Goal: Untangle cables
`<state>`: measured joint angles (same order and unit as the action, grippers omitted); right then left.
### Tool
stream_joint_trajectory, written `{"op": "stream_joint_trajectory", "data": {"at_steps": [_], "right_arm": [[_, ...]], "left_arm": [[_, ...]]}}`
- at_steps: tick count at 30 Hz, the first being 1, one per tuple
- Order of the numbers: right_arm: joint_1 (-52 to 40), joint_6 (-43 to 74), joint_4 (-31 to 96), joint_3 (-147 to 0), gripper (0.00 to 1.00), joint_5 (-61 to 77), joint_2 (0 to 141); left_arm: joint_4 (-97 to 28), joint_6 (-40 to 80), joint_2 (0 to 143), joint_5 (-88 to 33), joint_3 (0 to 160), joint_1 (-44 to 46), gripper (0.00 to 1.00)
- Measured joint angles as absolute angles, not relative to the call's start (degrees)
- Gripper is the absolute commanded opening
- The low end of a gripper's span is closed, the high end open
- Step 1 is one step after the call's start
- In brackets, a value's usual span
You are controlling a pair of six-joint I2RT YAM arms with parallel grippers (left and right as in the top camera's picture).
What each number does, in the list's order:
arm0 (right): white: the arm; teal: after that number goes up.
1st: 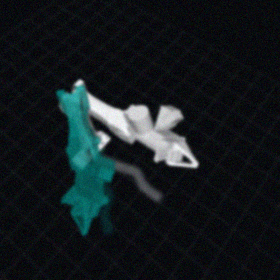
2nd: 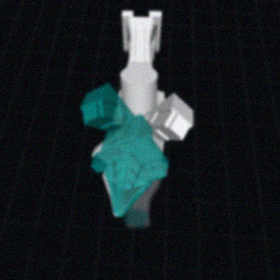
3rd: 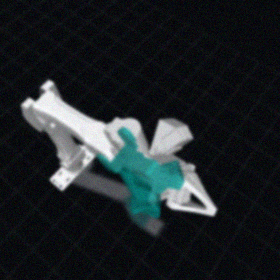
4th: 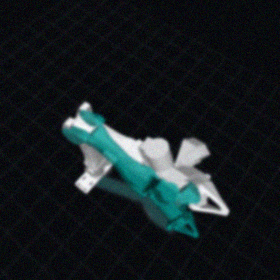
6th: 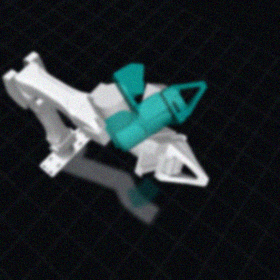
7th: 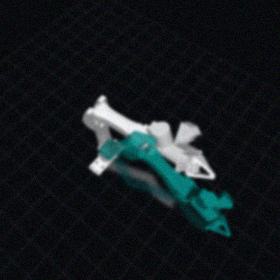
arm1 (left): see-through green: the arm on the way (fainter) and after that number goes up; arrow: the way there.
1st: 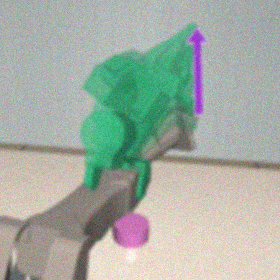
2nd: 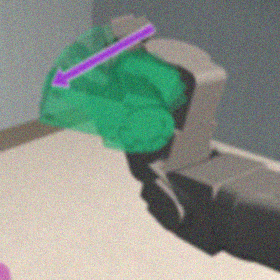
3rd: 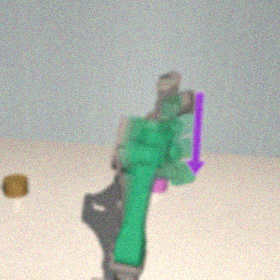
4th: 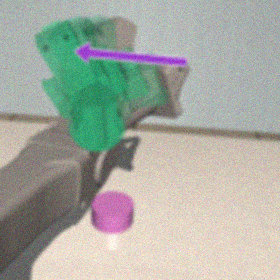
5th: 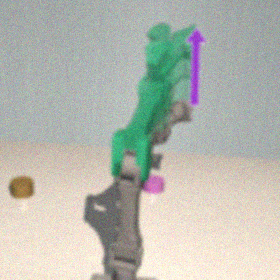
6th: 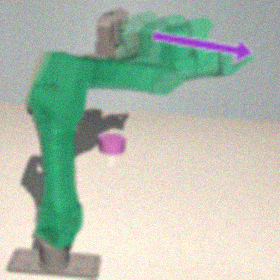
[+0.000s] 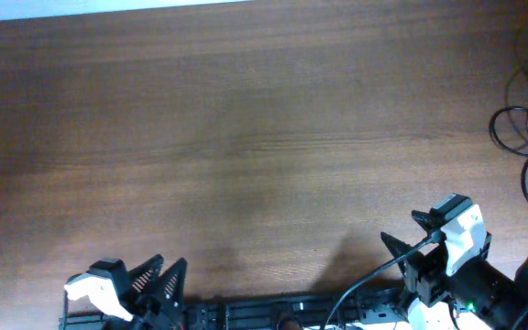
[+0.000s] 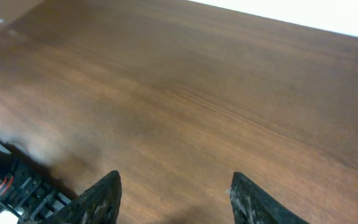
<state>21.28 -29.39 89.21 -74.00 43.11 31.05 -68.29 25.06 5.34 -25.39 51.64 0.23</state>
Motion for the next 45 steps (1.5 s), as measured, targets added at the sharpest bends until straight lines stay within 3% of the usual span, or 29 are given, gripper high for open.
{"op": "stream_joint_trajectory", "data": {"at_steps": [11, 20, 25, 26, 27, 32, 34, 36, 38, 39, 45], "right_arm": [[21.3, -27.0, 89.5, -72.8, 0.57, 34.7, 31.0], [21.3, -26.7, 77.7, -65.1, 0.59, 33.0, 31.0], [21.3, -25.6, 70.9, -56.6, 0.66, 33.4, 31.0], [21.3, -24.9, 68.5, -54.7, 0.73, 33.9, 31.0], [21.3, -23.7, 64.5, -52.7, 0.99, 34.8, 31.0], [21.3, -18.6, 46.9, -48.4, 0.99, 35.8, 31.2], [21.3, -17.7, 41.6, -48.4, 0.99, 34.9, 31.1], [21.3, -17.0, 37.2, -48.4, 0.99, 34.1, 31.1], [21.3, -16.7, 34.0, -48.4, 0.99, 33.6, 31.1], [21.3, -16.6, 33.7, -48.4, 0.99, 33.6, 31.1], [21.3, -16.4, 36.7, -48.4, 0.99, 33.0, 31.1]], "left_arm": [[-68.4, 24.6, 5.3, -0.6, 55.9, 0.2, 0.54], [-71.7, 24.4, 5.3, 6.8, 56.5, 0.2, 0.55], [-74.0, 24.4, 5.3, 7.6, 56.5, 0.2, 0.56], [-74.0, 24.4, 5.3, 7.6, 56.6, 0.2, 0.56], [-74.0, 24.4, 5.3, 7.7, 56.6, 0.2, 0.56], [-74.2, 24.4, 5.4, 8.0, 56.6, 0.2, 0.55], [-74.2, 24.4, 5.6, 8.5, 56.6, 0.2, 0.60], [-73.8, 24.4, 6.7, 9.0, 56.6, 0.2, 0.73], [-72.6, 24.1, 8.2, 9.1, 56.6, 0.2, 0.94], [-71.9, 23.7, 8.6, 9.1, 56.6, 0.2, 0.99], [-66.2, 23.8, 9.4, 5.2, 56.6, 0.2, 0.99]]}}
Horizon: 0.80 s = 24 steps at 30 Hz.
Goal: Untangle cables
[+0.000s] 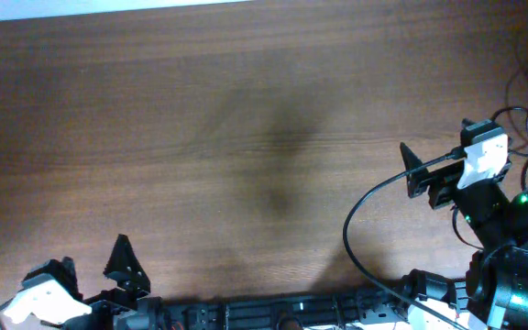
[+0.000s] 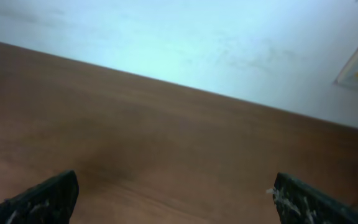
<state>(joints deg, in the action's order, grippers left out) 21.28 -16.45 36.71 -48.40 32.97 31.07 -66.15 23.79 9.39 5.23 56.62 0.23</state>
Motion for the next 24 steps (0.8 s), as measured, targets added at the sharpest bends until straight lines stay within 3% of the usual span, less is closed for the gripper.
{"op": "stream_joint_trajectory", "data": {"at_steps": [11, 19, 24], "right_arm": [[21.3, -16.4, 42.6, -48.4, 0.99, 32.9, 31.0], [21.3, -16.5, 44.4, -48.4, 0.99, 32.9, 31.1], [21.3, -16.4, 44.4, -48.4, 0.99, 32.8, 31.0]], "left_arm": [[-66.6, 23.8, 9.4, -0.4, 56.6, 0.2, 0.99], [-80.0, 23.8, 9.4, -0.7, 56.8, 0.2, 0.99], [-78.5, 23.8, 9.4, -0.5, 55.2, -0.2, 0.99]]}}
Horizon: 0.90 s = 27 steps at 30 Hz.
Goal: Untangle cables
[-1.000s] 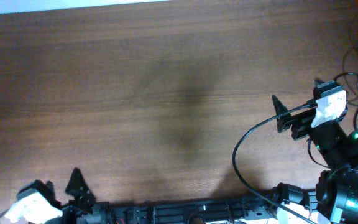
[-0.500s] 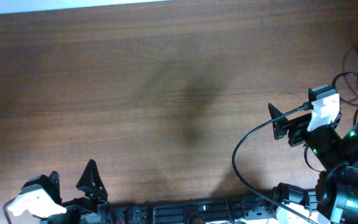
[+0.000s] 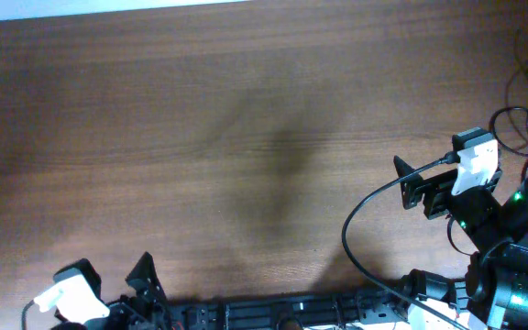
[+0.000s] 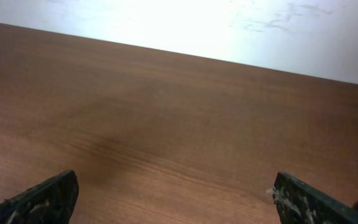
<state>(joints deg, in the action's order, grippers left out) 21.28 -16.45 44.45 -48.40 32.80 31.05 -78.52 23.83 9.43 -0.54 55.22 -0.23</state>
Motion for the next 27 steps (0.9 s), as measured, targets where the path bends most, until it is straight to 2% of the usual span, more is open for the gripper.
{"op": "stream_joint_trajectory", "data": {"at_steps": [11, 16, 23, 27], "right_arm": [[21.3, -16.4, 44.5, -48.4, 0.99, 32.8, 31.0], [21.3, -16.5, 44.6, -48.4, 0.99, 32.8, 31.1], [21.3, -16.4, 44.6, -48.4, 0.99, 32.8, 31.0], [21.3, -16.5, 44.6, -48.4, 0.99, 32.8, 31.0]], "left_arm": [[-57.9, 23.3, 1.1, -0.1, 42.8, -6.4, 0.99], [-39.1, 16.3, 0.8, -4.1, 37.3, -6.4, 0.99], [-8.5, 2.4, 0.7, -16.9, 26.3, -6.4, 0.99], [1.7, -0.9, 0.7, -21.1, 19.5, -6.4, 0.99]]}}
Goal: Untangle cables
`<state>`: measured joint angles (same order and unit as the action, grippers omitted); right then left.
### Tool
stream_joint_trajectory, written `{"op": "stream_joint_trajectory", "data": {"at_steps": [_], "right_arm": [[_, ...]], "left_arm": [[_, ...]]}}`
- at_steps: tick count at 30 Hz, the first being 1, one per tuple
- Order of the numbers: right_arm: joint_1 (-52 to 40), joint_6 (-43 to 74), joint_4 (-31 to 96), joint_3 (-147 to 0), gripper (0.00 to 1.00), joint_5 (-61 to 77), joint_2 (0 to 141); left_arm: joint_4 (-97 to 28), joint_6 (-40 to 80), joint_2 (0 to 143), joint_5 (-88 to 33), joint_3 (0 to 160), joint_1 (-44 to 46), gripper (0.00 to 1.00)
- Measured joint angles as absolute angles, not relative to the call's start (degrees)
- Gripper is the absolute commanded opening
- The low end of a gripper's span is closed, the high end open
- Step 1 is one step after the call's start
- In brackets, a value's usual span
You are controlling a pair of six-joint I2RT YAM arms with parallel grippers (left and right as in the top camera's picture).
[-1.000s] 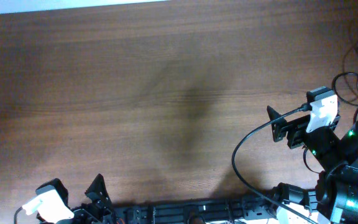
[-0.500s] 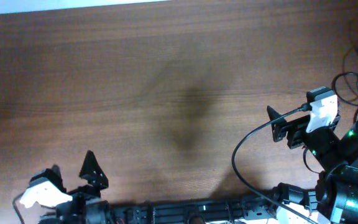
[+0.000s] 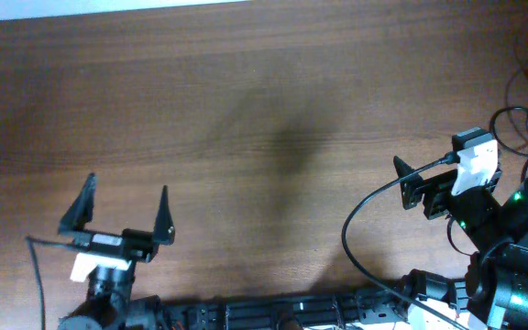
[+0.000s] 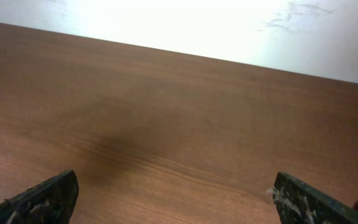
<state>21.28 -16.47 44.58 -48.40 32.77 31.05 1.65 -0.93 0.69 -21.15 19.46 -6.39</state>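
A tangle of thin black cables [image 3: 523, 128] lies at the table's right edge, partly cut off by the frame. My right gripper [image 4: 176, 190] hovers just left of the tangle, open wide with nothing between its fingers [image 3: 401, 169]. In the right wrist view only a sliver of cable shows at the lower right corner. My left gripper [image 3: 125, 205] stands open near the front left of the table, far from the cables, its two fingers spread apart and empty.
The brown wooden table [image 3: 246, 110] runs to a white wall at the far side. The right arm's own black wire [image 3: 356, 215] loops down to the base rail [image 3: 282, 316] along the front edge.
My left gripper has come forward from the front edge onto the table, its fingers now spread wide. The right gripper and the cables have not moved.
Both grippers first sat low at the front edge, open. The right gripper was then farther out and to the right, beside the cable tangle, jaws wider, while the left sat back in the front left corner. The right held there; the left now stands out over the table.
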Motion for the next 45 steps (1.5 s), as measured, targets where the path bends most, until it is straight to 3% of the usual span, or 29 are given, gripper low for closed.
{"op": "stream_joint_trajectory", "data": {"at_steps": [8, 12, 19, 26, 45], "right_arm": [[21.3, -16.5, 44.6, -48.4, 0.99, 32.8, 31.0], [21.3, -16.4, 44.6, -48.4, 0.99, 32.8, 31.1], [21.3, -16.4, 44.6, -48.4, 0.99, 32.8, 31.1], [21.3, -16.4, 44.6, -48.4, 0.99, 32.8, 31.1], [21.3, -16.4, 44.6, -48.4, 0.99, 32.8, 31.0]], "left_arm": [[18.7, -2.7, 0.7, -22.0, 5.7, -2.4, 0.99], [20.7, -2.9, 0.7, -17.2, 1.3, 0.2, 0.99], [15.6, -2.9, 0.7, -6.8, 0.6, 0.6, 0.99], [-4.1, -0.6, 0.6, -2.3, 0.6, 0.6, 0.99], [-4.3, -0.4, 0.6, -0.1, 0.6, 0.6, 0.99]]}}
